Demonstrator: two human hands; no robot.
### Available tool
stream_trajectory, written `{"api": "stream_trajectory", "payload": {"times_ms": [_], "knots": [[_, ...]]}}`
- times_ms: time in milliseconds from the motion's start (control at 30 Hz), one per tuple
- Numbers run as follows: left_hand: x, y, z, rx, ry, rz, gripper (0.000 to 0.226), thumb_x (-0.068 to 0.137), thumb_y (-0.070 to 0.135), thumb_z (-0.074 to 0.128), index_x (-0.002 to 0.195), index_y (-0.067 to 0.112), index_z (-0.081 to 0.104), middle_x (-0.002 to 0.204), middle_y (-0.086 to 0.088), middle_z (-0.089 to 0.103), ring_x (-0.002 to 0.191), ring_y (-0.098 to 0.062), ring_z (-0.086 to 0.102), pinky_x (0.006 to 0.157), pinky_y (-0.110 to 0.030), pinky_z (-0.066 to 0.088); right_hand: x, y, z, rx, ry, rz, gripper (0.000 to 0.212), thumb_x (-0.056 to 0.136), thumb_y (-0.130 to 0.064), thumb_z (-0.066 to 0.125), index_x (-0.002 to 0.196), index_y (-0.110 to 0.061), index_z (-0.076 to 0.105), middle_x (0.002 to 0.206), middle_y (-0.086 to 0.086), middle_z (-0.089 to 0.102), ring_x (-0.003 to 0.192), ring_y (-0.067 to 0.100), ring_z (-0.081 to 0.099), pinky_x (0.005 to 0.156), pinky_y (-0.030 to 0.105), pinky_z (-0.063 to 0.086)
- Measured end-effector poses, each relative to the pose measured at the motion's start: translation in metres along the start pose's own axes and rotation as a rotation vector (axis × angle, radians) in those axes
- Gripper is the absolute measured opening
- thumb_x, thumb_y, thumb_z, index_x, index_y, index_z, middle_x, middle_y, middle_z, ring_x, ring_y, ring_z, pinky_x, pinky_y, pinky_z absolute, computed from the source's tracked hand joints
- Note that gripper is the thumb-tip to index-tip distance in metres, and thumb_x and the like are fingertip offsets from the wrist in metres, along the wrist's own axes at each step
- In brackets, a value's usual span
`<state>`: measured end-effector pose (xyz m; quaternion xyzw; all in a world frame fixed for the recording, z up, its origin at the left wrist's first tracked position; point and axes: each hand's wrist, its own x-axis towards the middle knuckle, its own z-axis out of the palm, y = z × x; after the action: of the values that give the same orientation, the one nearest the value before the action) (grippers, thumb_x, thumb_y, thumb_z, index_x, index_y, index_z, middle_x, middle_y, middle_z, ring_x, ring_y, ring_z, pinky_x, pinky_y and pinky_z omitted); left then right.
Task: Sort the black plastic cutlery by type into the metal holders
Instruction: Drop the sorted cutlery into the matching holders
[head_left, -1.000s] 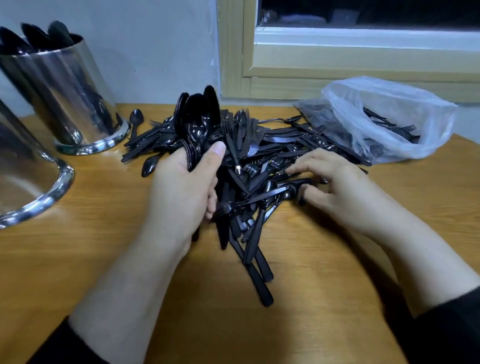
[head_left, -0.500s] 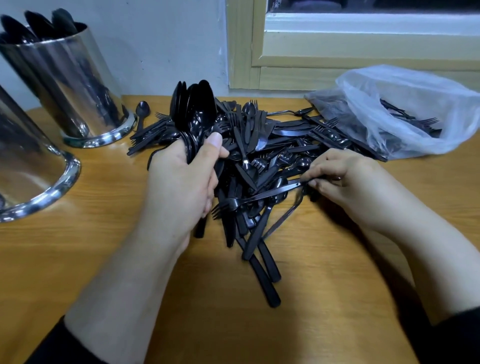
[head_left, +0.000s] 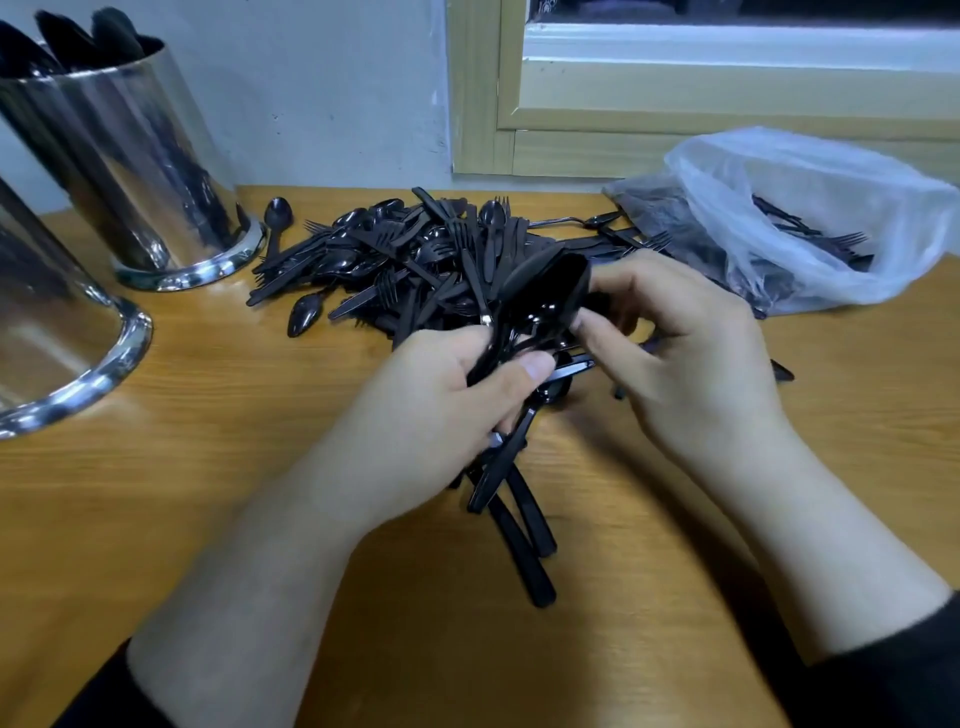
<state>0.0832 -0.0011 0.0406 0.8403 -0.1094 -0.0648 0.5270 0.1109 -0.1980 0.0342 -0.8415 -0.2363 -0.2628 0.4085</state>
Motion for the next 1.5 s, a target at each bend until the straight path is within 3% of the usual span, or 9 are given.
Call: {"api": "stream_trajectory", "payload": {"times_ms": [100, 267, 367, 567, 733, 900, 1067, 1367, 1500], "knots": [[0.002, 0.0, -0.004, -0.121, 0.189, -0.001, 0.02, 0.093, 0.041, 0.064, 0.084, 0.023, 0.063, 0.055, 0.012, 0.052, 0.047, -0.005, 0.045, 0.049, -0.021, 0.038, -0.001, -0.003, 0.007, 0.035, 0.051, 0.11, 0.02, 0.094, -0.023, 0.07, 0.114, -0.024, 0.069, 0.094, -0.016, 0.067, 0.085, 0.0, 0.059, 0.077, 0.012, 0.042], [0.0, -0.012, -0.022, -0.545, 0.522, 0.016, 0.035, 0.104, 0.035, 0.058, 0.077, 0.02, 0.043, 0.061, 0.002, 0.042, 0.045, -0.015, 0.032, 0.039, -0.026, 0.03, -0.004, 0.012, 0.008, -0.265, -0.399, 0.081, 0.024, 0.089, -0.03, 0.073, 0.113, -0.025, 0.073, 0.108, -0.012, 0.062, 0.106, 0.015, 0.053, 0.098, 0.042, 0.045], [-0.002, -0.016, -0.022, -0.659, 0.606, -0.028, 0.039, 0.104, 0.035, 0.059, 0.071, 0.022, 0.042, 0.055, 0.005, 0.032, 0.045, -0.012, 0.024, 0.04, -0.024, 0.023, -0.007, 0.013, 0.011, -0.282, -0.484, 0.085, 0.023, 0.088, -0.026, 0.074, 0.111, -0.025, 0.074, 0.107, -0.01, 0.061, 0.105, 0.019, 0.052, 0.095, 0.046, 0.047], [-0.001, -0.017, -0.019, -0.667, 0.607, -0.078, 0.061, 0.105, 0.039, 0.053, 0.05, 0.022, 0.034, 0.054, 0.0, 0.03, 0.045, -0.015, 0.025, 0.047, -0.03, 0.02, -0.006, 0.014, 0.013, -0.333, -0.447, 0.075, 0.012, 0.09, -0.021, 0.072, 0.102, -0.023, 0.076, 0.098, -0.011, 0.061, 0.098, 0.016, 0.054, 0.089, 0.036, 0.045], [-0.002, -0.016, -0.015, -0.681, 0.604, -0.034, 0.055, 0.107, 0.048, 0.045, 0.066, 0.012, 0.054, 0.049, -0.001, 0.037, 0.039, -0.015, 0.031, 0.04, -0.026, 0.025, -0.003, 0.009, -0.002, -0.122, -0.239, 0.269, 0.009, 0.091, -0.022, 0.069, 0.086, -0.03, 0.069, 0.079, -0.016, 0.064, 0.076, 0.0, 0.057, 0.067, 0.009, 0.037], [0.005, -0.015, -0.004, -0.6, 0.567, -0.008, 0.045, 0.106, 0.039, 0.051, 0.098, 0.001, 0.074, 0.062, 0.002, 0.058, 0.05, -0.012, 0.039, 0.048, -0.028, 0.033, -0.003, -0.006, -0.003, 0.242, -0.103, 0.422, 0.009, 0.09, -0.018, 0.072, 0.084, -0.025, 0.072, 0.072, 0.001, 0.068, 0.061, 0.005, 0.056, 0.065, 0.021, 0.049], [0.005, -0.011, 0.011, -0.57, 0.427, -0.022, 0.029, 0.097, 0.029, 0.068, 0.085, 0.003, 0.072, 0.065, -0.006, 0.039, 0.054, -0.014, 0.031, 0.05, -0.029, 0.028, -0.008, -0.026, 0.015, 0.351, -0.212, 0.435, 0.008, 0.089, -0.012, 0.073, 0.084, -0.018, 0.074, 0.07, 0.003, 0.066, 0.06, 0.004, 0.058, 0.056, 0.013, 0.047], [0.006, -0.02, -0.021, -0.496, 0.558, 0.002, 0.025, 0.103, 0.028, 0.058, 0.09, 0.013, 0.074, 0.064, -0.001, 0.064, 0.052, -0.009, 0.049, 0.053, -0.02, 0.04, 0.012, -0.018, 0.033, -0.066, -0.129, 0.315, 0.004, 0.091, -0.03, 0.071, 0.091, -0.027, 0.074, 0.085, -0.013, 0.067, 0.081, 0.005, 0.059, 0.074, 0.022, 0.046], [0.005, -0.033, -0.034, -0.397, 0.608, -0.03, 0.025, 0.102, 0.032, 0.061, 0.088, 0.016, 0.076, 0.056, 0.004, 0.052, 0.057, -0.013, 0.047, 0.052, -0.024, 0.04, 0.035, -0.015, 0.061, -0.348, -0.306, 0.184, 0.037, 0.092, -0.04, 0.068, 0.125, -0.024, 0.067, 0.111, -0.006, 0.06, 0.109, 0.017, 0.055, 0.096, 0.036, 0.046]]}}
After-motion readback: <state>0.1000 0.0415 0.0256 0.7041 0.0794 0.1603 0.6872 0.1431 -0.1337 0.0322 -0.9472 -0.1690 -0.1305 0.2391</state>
